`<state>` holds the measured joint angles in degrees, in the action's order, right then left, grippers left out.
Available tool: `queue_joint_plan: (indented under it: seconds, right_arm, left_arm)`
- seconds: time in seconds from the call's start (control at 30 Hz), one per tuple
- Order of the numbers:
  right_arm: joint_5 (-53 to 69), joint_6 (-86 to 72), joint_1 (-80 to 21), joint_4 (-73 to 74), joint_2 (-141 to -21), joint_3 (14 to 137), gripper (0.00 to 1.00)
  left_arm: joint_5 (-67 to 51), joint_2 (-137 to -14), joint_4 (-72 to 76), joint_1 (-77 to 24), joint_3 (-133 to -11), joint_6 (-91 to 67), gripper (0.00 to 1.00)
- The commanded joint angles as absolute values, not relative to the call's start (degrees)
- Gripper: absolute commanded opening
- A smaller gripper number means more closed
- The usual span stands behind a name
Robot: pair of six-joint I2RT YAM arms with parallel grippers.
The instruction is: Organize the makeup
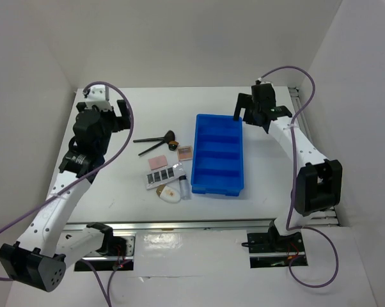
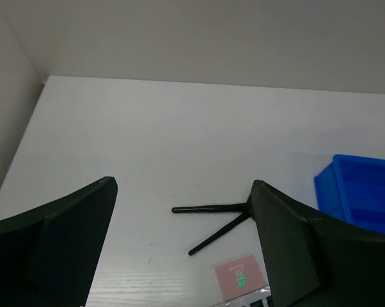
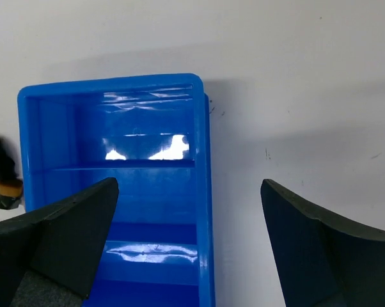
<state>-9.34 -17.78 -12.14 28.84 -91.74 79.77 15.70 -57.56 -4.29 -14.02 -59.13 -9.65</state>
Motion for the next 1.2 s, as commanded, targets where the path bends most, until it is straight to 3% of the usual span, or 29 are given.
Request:
queue_joint_plan:
  seconds: [0.0,0.13,0.27,0.47,0.6,0.7,0.83,0.87,1.0,1.17]
  right_arm:
    - [-10.63,-19.07,-12.57,29.18,-89.74,79.01,1.00]
    - [-12.92,-19.60,-12.57,29.27,-90.61,79.10,1.00]
    - [-13.71,-19.07,-12.57,32.51,-94.39,82.43,1.00]
    - [3.85,-12.74,-13.18,32.00,-97.56,85.25,1.00]
    - [2.56,-17.54,-13.18,28.48,-96.16,83.14,1.00]
    - [0.53,-18.54,-13.18,30.93,-98.17,85.24,1.00]
    - [1.05,-16.09,-13.18,35.16,-101.24,89.56,1.00]
    - [1.58,-16.08,-13.18,35.16,-101.25,89.04,1.00]
    - [2.72,-16.08,-13.18,32.97,-99.15,86.41,1.00]
    - [4.04,-16.08,-13.71,32.96,-99.66,85.25,1.00]
  left_arm:
    - [29.70,-57.83,-10.46,-13.97,-61.35,-17.40,1.00]
    - [18.40,-58.52,-6.86,-13.97,-59.06,-10.56,1.00]
    - [15.71,-67.74,-14.99,-13.97,-67.13,-14.64,1.00]
    - [14.51,-84.73,-30.04,-14.59,-84.44,-20.64,1.00]
    - [6.62,-94.45,-36.55,-15.21,-91.75,-26.96,1.00]
    - [5.02,-99.04,-39.46,-15.82,-95.62,-29.52,0.95]
    - [7.73,-105.46,-42.98,-15.30,-98.87,-33.74,0.76]
    - [7.21,-106.60,-44.02,-14.42,-100.27,-34.62,0.66]
    - [3.08,-112.84,-47.46,-11.96,-102.48,-41.29,0.51]
    - [1.66,-115.04,-45.09,-10.72,-99.84,-49.81,0.58]
